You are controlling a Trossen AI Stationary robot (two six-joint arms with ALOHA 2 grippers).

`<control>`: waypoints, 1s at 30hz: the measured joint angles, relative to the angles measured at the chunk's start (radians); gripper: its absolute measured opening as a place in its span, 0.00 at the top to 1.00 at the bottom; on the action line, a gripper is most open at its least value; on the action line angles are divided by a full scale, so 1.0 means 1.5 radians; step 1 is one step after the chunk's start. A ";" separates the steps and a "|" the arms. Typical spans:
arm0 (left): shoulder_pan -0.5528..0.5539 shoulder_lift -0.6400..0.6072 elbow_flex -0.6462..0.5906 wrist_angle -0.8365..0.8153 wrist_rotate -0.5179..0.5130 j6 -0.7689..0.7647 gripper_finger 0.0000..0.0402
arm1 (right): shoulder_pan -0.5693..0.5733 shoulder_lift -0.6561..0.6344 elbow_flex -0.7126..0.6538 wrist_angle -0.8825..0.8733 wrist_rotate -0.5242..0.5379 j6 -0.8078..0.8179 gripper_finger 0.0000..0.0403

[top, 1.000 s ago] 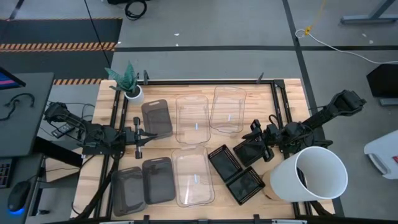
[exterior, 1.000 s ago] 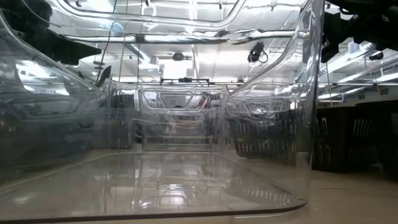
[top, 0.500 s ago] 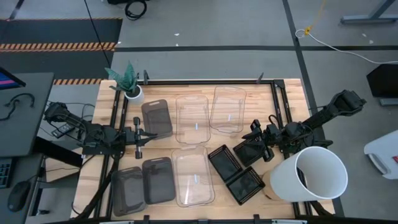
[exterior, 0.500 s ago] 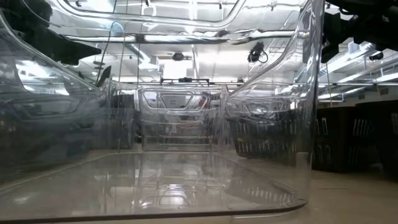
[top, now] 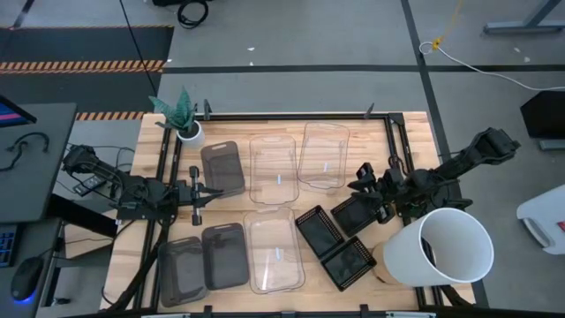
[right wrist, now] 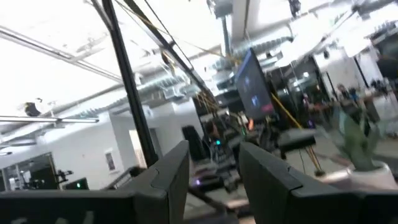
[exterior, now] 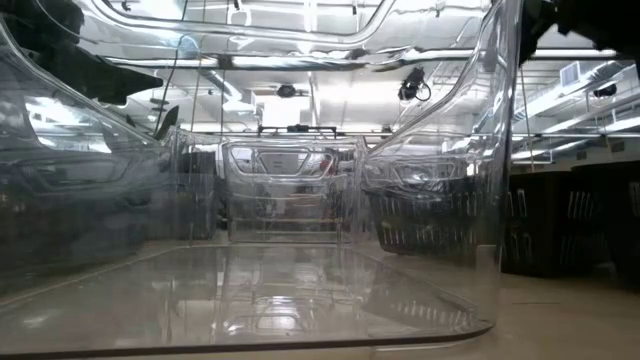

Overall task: Stack baskets by color
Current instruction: Stack the bottom transparent bin on the top left transparent bin

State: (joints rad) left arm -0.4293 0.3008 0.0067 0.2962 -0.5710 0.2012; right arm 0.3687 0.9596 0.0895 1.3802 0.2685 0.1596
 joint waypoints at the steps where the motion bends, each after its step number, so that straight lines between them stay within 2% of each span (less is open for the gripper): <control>1: 0.000 0.000 0.000 0.000 0.000 0.000 0.91 | 0.000 0.000 0.010 0.000 0.000 -0.018 0.64; 5: 0.000 0.000 0.000 0.000 0.000 0.000 0.93 | 0.000 0.000 0.038 0.002 0.015 -0.085 0.64; 8: 0.000 0.000 0.000 0.000 0.000 0.000 0.94 | -0.004 0.003 0.061 -0.015 0.095 -0.084 0.64; 11: 0.000 0.000 0.000 0.000 0.000 0.000 0.93 | -0.013 0.015 0.097 -0.114 0.142 -0.085 0.64; 16: 0.000 0.000 0.000 0.000 0.000 0.000 0.92 | -0.053 0.047 0.225 -0.409 0.111 -0.003 0.65; 19: 0.000 0.000 0.000 0.000 0.000 0.000 0.92 | -0.060 0.078 0.307 -0.530 0.117 0.009 0.66; 24: 0.000 0.000 0.000 0.001 0.000 0.000 0.93 | -0.057 0.159 0.400 -0.626 0.119 0.004 0.66; 30: 0.000 0.000 0.000 0.001 0.000 0.000 0.93 | -0.037 0.233 0.454 -0.682 0.117 0.004 0.66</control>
State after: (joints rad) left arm -0.4290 0.3008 0.0063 0.2970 -0.5709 0.2012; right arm 0.3133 1.3087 0.7703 0.3566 0.4435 0.1652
